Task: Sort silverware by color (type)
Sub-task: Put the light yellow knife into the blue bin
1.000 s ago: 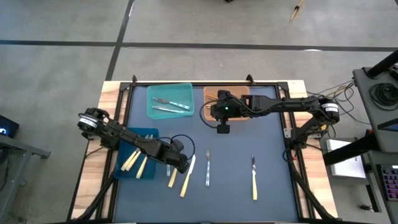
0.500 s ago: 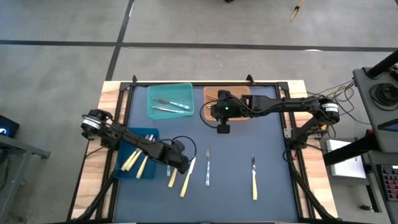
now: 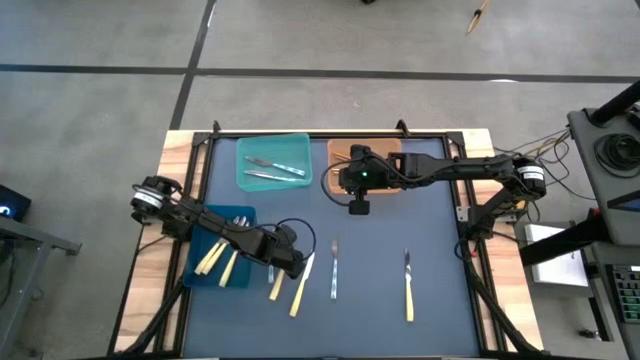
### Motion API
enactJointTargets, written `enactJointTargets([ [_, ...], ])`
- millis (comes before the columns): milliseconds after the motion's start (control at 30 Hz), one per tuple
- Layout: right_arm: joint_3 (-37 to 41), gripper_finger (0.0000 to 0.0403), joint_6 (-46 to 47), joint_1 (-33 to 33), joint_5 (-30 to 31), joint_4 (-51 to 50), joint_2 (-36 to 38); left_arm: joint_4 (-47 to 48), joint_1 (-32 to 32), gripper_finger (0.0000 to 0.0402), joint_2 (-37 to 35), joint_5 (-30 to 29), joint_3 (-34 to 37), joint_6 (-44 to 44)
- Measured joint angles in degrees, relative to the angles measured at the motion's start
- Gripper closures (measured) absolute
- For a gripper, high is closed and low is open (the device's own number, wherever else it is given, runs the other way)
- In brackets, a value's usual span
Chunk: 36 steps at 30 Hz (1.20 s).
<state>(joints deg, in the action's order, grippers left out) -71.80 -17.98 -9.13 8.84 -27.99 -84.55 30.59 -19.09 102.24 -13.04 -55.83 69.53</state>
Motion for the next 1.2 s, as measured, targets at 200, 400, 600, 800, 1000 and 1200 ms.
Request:
enactJointTargets([
  [200, 0.3, 0.0355, 0.0, 0.0, 0.0, 0.0, 0.0, -0.5, 0.0, 0.0325, 0.0, 0.0, 0.0, 0.1],
  [400, 0.3, 0.0355, 0.0, 0.0, 0.0, 0.0, 0.0, -0.5, 0.0, 0.0326, 0.1, -0.1, 0.0, 0.6],
  [600, 0.3, 0.0355, 0.0, 0.0, 0.0, 0.0, 0.0, -0.5, 0.0, 0.0327, 0.2, -1.2, -0.5, 1.0],
  [800, 0.3, 0.0355, 0.0, 0.0, 0.0, 0.0, 0.0, -0.7, 0.0, 0.0327, 0.2, -2.0, -0.6, 0.8],
  [1000, 0.3, 0.0355, 0.0, 0.0, 0.0, 0.0, 0.0, -0.8, 0.0, 0.0327, 0.2, -2.5, -0.7, 0.6],
  [1200, 0.3, 0.0355, 0.0, 0.0, 0.0, 0.0, 0.0, -0.9, 0.0, 0.0327, 0.0, -3.1, -0.7, 0.2],
])
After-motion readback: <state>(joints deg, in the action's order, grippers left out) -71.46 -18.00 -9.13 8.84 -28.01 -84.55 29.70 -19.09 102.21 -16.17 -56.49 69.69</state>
